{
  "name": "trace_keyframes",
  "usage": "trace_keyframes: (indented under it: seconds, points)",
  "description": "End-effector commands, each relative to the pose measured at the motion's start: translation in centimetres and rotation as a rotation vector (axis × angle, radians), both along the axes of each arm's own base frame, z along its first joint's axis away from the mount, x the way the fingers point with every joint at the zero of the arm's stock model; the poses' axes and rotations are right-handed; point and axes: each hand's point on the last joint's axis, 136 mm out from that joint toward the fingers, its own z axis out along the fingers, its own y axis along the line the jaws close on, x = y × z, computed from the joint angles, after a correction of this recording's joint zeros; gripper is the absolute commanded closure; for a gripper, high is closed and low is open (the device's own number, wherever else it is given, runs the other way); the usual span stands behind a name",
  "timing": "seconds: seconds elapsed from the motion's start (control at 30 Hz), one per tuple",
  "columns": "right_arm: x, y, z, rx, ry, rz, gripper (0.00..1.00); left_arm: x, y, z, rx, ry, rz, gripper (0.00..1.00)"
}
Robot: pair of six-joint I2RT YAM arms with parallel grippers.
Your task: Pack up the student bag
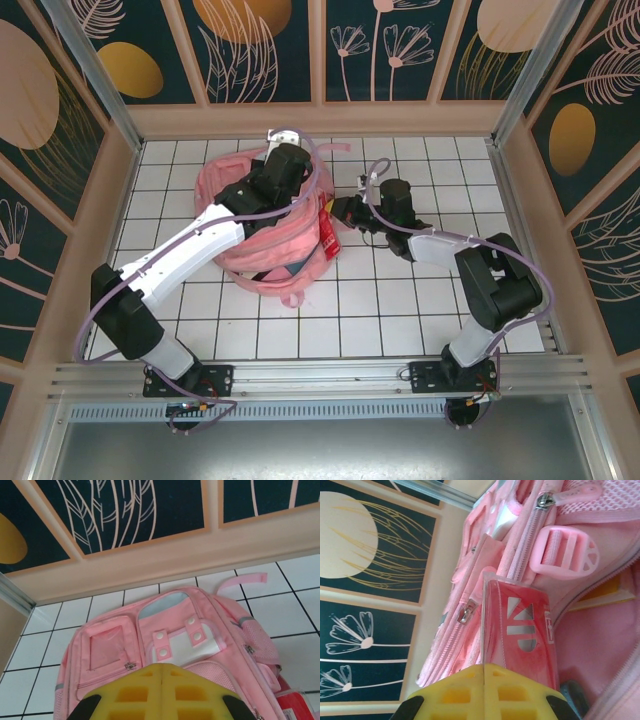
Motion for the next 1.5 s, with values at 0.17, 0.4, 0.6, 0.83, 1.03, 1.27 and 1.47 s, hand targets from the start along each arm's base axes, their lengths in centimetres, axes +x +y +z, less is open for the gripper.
trace_keyframes:
  seconds: [0.17, 0.4, 0.6, 0.83, 1.03, 1.27, 1.47]
  points:
    - [0.7, -2.1, -2.7, -0.123, -0.03, -0.059, 0.95, -2.7, 1.3, -5.4, 0.002, 0.132, -0.031, 0.94]
    - [-0.7, -1.7, -5.7, -0.132, 0.02, -0.003, 0.73, -3.3, 1.9, -5.8, -0.008, 0.14, -0.024, 0.93]
    - [-1.1, -2.0, -7.5, -0.199, 0.047, -0.01, 0.86, -3.2, 1.5, -5.9, -0.008, 0.146, -0.036, 0.94]
    - [-0.7, -3.5, -5.8, -0.218, 0.006, -0.054, 1.0, -4.5, 0.1, -8.3, -0.006, 0.238, -0.156, 0.84]
    - [-0.6, -6.0, -4.3, -0.205, -0.008, -0.095, 1.0, -6.7, -2.0, -11.8, 0.001, 0.345, -0.288, 0.71]
    - [-0.9, -8.0, -3.7, -0.172, -0.004, -0.131, 1.0, -8.3, -4.2, -14.7, 0.162, 0.364, -0.353, 0.62]
    - [-1.7, -8.2, -4.1, -0.159, 0.007, -0.129, 1.0, -8.1, -5.0, -16.0, 0.23, 0.351, -0.345, 0.61]
